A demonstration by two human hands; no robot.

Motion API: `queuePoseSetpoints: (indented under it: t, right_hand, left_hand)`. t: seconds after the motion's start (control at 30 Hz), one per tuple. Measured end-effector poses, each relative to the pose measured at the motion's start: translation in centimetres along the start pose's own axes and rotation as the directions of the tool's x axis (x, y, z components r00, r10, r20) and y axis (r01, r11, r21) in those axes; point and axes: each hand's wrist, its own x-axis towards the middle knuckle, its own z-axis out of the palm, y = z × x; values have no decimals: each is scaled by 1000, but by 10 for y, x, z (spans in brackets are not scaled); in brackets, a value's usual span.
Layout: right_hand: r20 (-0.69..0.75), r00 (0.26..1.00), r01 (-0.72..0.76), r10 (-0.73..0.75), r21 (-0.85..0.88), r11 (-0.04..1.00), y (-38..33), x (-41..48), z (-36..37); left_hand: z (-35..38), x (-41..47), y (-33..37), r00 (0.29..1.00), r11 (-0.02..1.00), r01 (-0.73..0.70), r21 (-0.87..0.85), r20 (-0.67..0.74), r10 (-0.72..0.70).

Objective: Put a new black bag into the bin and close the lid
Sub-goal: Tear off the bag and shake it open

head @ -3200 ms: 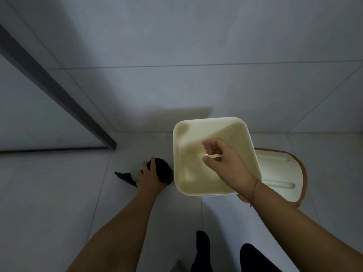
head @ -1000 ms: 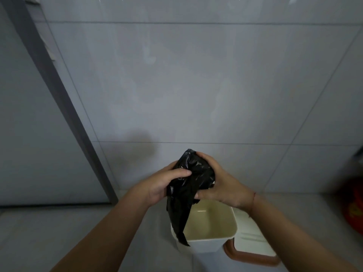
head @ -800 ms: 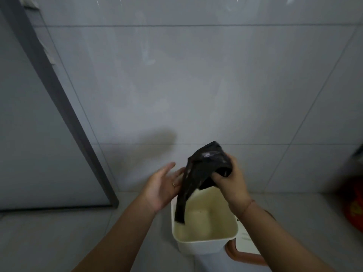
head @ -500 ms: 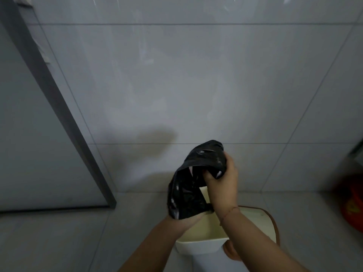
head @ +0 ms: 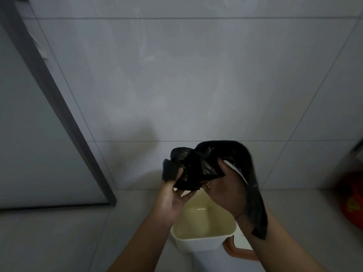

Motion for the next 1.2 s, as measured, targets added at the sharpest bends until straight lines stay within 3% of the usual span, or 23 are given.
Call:
queuePoseSetpoints:
  t: [0.2, 0.43, 0.57, 0.63, 0.73, 0.83, 0.93, 1.0, 1.07, 1.13, 1.2]
  right_hand:
    - [78, 997, -20, -4, 297, 955, -15, 16, -7]
    - [38, 985, 150, -169, 298, 943, -32, 19, -27]
    - [186, 981, 42, -62, 107, 993, -14, 10, -17]
    - [193, 981, -10, -1, 57, 998, -4, 8, -7]
    - [122, 992, -37, 27, 80, 996, -6, 8, 3]
    - [-21, 999, 44, -40, 253, 966, -24, 13, -2]
    - [-100, 993, 87, -61, 282, 955, -43, 18, -10]
    - [-90, 992, 105, -89, 195, 975, -51, 20, -16]
    - [-87, 989, 124, -117, 78, 989, -53, 24, -20]
    - [-68, 987, 142, -146, -60, 988, -48, 31, -25]
    - [-52, 982, 168, -182, -210, 963, -38, 39, -30]
  left_hand:
    - [-22, 8, 3, 996, 980, 65, -189, -44, -74]
    - [-46, 13, 17, 994, 947, 16, -321, 105, 19]
    - [-32, 5, 17, 979, 908, 108, -406, 201, -27]
    - [-26, -1, 13, 965, 911, 166, -377, 253, -71]
    - [-40, 0, 6, 941, 916, 250, -313, 302, -154]
    - [-65, 3, 9, 911, 911, 330, -248, 336, -238]
    - [-86, 5, 14, 953, 951, 187, -247, 279, -115]
    - [-107, 8, 20, 988, 987, 62, -147, 150, -40]
    - [-126, 12, 28, 1000, 995, -3, 103, -31, 6]
    - [-150, 25, 33, 974, 930, -45, 365, -192, 123]
    - [-170, 39, 32, 915, 779, -17, 627, -305, 265]
